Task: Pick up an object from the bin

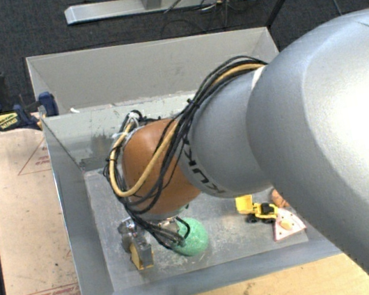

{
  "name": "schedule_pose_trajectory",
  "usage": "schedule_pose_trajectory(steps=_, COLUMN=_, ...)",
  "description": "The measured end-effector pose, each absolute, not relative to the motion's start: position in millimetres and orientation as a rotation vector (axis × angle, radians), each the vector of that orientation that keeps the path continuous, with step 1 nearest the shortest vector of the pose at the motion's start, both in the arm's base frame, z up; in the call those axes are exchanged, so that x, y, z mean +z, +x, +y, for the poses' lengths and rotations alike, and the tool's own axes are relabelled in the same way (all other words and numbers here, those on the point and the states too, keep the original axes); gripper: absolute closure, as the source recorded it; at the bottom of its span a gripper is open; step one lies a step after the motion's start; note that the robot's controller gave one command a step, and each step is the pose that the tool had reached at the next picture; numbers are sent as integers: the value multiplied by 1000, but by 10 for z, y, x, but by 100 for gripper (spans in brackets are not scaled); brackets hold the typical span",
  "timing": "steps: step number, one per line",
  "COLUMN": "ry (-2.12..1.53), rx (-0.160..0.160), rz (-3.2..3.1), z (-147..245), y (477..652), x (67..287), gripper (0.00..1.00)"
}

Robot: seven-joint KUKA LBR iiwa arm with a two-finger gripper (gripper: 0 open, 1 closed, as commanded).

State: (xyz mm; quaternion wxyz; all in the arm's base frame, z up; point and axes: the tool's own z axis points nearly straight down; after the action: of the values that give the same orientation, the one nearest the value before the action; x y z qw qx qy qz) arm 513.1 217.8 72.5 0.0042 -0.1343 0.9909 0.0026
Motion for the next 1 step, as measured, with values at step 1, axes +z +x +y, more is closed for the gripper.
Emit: schedule_pose_trajectory(steps=1, ry=-406, rx=3, rz=3113, z=2193, y=5357, x=1669, gripper=100)
